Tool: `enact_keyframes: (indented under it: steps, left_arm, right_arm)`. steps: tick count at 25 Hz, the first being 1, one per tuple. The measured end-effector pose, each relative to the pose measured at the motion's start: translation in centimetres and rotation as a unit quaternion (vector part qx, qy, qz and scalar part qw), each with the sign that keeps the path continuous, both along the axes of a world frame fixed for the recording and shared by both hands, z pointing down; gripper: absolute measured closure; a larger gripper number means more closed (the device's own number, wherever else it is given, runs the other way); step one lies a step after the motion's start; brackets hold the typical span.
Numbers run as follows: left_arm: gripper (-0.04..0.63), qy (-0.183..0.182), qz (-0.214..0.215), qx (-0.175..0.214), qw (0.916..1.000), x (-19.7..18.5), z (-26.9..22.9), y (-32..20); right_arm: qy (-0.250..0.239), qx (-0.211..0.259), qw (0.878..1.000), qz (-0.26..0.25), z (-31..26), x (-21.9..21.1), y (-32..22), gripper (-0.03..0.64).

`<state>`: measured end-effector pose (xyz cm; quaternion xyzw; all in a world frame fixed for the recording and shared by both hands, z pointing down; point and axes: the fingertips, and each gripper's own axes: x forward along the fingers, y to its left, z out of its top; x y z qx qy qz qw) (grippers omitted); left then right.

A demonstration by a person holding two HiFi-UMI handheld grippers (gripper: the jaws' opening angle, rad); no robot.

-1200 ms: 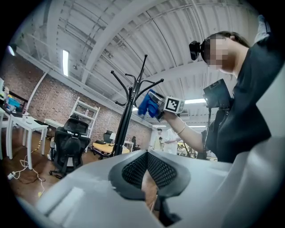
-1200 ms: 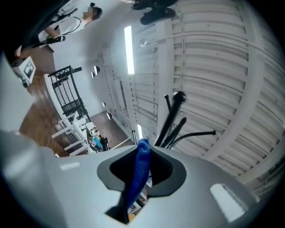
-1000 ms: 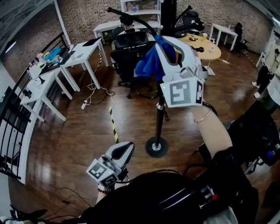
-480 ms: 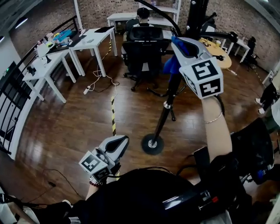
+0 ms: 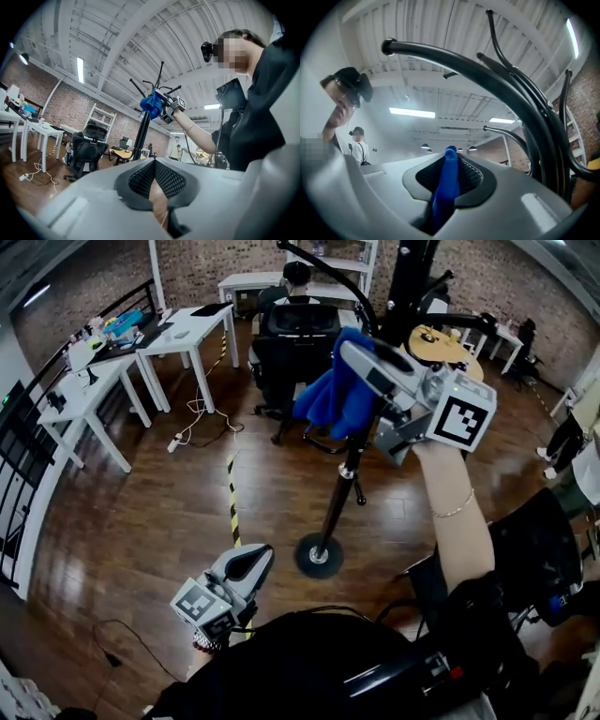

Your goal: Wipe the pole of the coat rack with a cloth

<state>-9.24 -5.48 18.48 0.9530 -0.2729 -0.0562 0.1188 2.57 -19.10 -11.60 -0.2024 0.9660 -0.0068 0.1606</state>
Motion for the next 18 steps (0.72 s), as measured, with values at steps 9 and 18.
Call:
enact_keyframes:
  steps: [9, 18]
  left_arm:
    - [0.589, -0.014, 0.091, 0.048, 0.9946, 5.5, -2.4, 1.4]
    - [0.588, -0.023, 0.067, 0.043, 0.9966, 4.8, -2.2, 0.8]
  right_arm:
    - [0.008, 0.04, 0.999, 0.005, 6.2, 1.1, 4.2, 0.555]
    - [0.195, 0.321, 0.861, 0.342, 0.4, 8.5, -0.3, 0.554]
